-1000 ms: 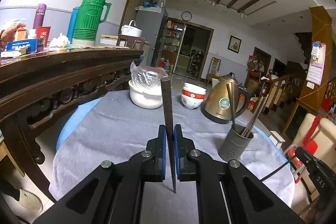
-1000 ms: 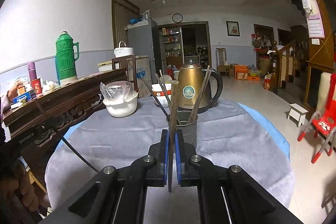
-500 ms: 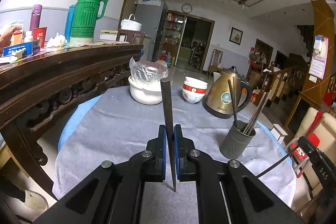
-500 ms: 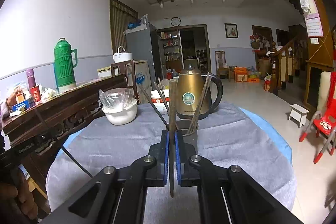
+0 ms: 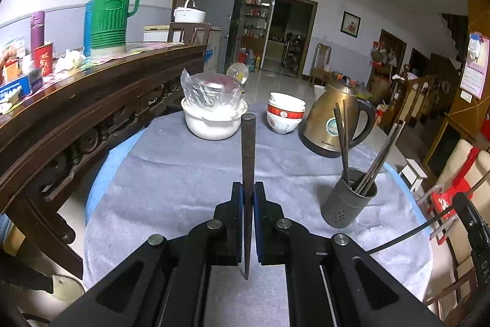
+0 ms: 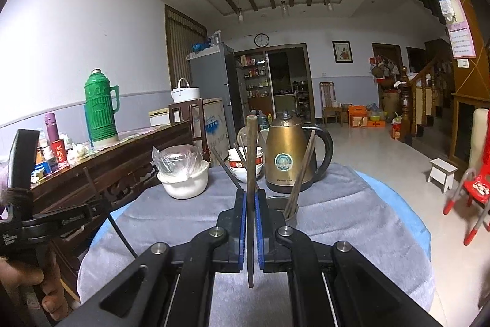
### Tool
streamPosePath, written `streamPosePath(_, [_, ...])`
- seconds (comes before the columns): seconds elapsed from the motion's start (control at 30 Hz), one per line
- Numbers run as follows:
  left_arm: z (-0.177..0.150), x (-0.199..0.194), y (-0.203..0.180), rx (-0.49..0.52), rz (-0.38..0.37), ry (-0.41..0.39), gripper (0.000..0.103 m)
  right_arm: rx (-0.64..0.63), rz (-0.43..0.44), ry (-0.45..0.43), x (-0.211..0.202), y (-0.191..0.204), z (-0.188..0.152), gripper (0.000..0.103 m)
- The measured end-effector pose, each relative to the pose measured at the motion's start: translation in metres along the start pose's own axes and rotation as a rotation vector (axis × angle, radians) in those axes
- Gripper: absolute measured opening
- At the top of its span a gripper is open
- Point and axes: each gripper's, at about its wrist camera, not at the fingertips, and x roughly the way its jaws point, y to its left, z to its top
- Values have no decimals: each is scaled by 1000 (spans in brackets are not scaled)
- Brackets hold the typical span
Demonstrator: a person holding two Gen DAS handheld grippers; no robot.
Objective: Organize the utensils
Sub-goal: 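Lift both held chopsticks and carry them above the grey holder, then lower both chopsticks into the grey holder and open both grippers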
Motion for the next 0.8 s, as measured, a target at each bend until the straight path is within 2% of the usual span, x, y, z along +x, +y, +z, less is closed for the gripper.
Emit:
streamPosePath(0.17, [8, 2, -8, 5, -36, 26, 7, 24, 14, 3, 1, -7, 6, 6])
streamPosePath(0.57, [51, 1, -23, -59, -198, -1, 6, 113, 19, -33, 8, -39, 36, 6])
streamPosePath(0.8, [68, 1, -25, -96, -240, -10, 7, 148, 22, -37, 11, -54, 45, 6])
